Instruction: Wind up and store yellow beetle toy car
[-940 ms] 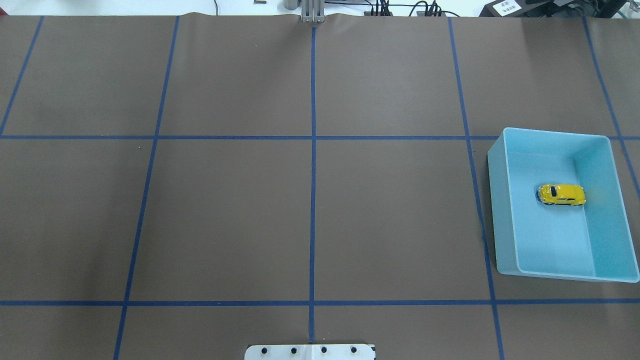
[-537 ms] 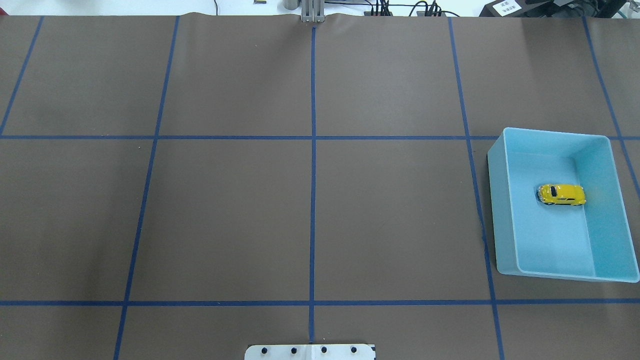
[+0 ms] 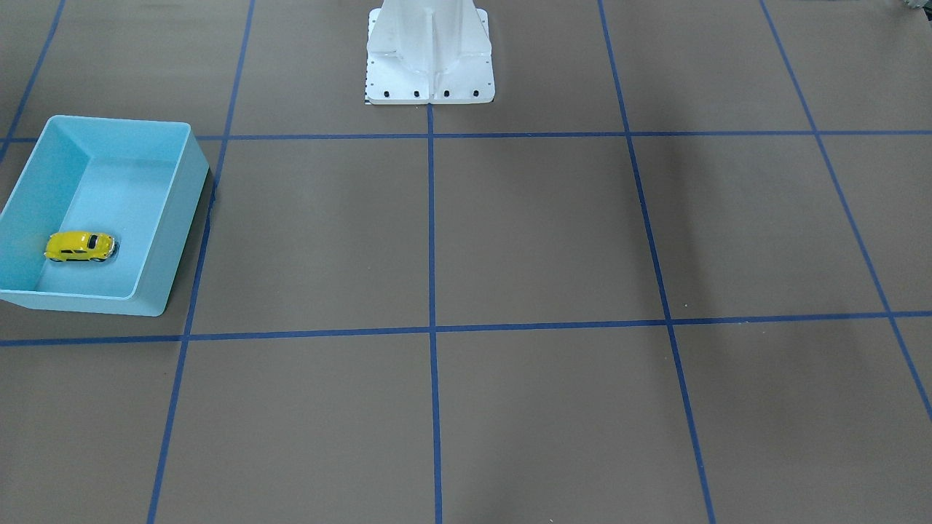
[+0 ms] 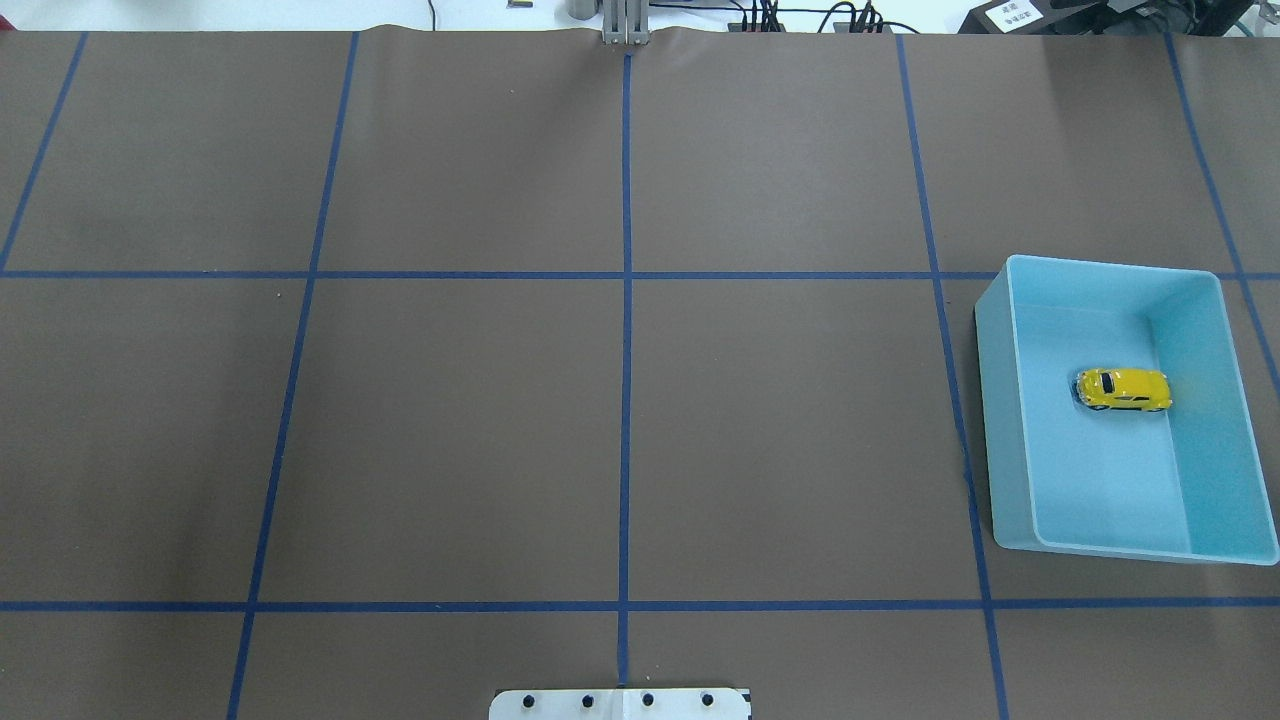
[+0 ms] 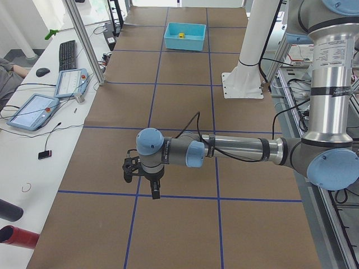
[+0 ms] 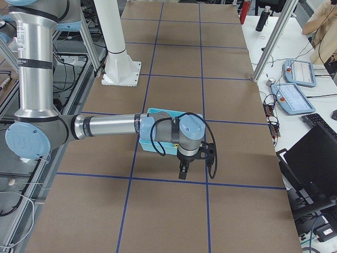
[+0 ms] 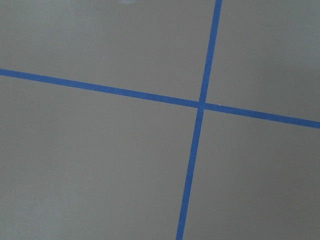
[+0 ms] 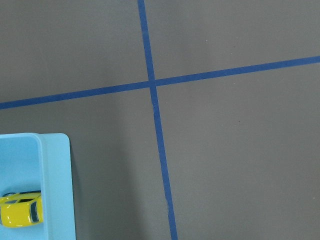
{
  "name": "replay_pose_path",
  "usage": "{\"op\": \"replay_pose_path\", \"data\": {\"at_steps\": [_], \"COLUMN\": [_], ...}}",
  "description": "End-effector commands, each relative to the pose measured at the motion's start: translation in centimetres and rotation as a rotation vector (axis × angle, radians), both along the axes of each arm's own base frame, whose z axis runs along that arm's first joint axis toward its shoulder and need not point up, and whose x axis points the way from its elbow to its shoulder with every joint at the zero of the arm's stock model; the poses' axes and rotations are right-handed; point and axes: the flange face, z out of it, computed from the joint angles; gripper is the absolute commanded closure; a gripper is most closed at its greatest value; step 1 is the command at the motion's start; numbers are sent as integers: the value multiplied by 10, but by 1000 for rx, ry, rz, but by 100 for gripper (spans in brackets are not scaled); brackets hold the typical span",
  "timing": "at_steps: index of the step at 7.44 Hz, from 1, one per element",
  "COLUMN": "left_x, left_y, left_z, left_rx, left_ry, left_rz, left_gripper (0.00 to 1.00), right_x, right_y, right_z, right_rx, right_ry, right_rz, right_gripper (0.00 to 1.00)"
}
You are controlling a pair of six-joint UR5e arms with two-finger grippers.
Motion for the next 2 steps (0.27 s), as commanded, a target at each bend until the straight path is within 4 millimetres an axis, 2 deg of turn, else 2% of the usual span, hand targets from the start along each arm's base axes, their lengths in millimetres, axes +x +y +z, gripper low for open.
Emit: {"op": "replay_pose_path", "data": {"at_steps": [1, 2], "left_x": [0, 0], "left_y": [-1, -1], "left_z": [0, 0], "left_rx": [1, 1], "left_ry": [0, 0], "left_rz": [0, 0], "left_gripper": [0, 0], "right_x": [0, 0], "right_y": [-1, -1], "right_z": [-4, -4], "right_rx": [9, 8], "right_ry": [-1, -1], "right_rz": [1, 1], "right_gripper": [1, 1]}}
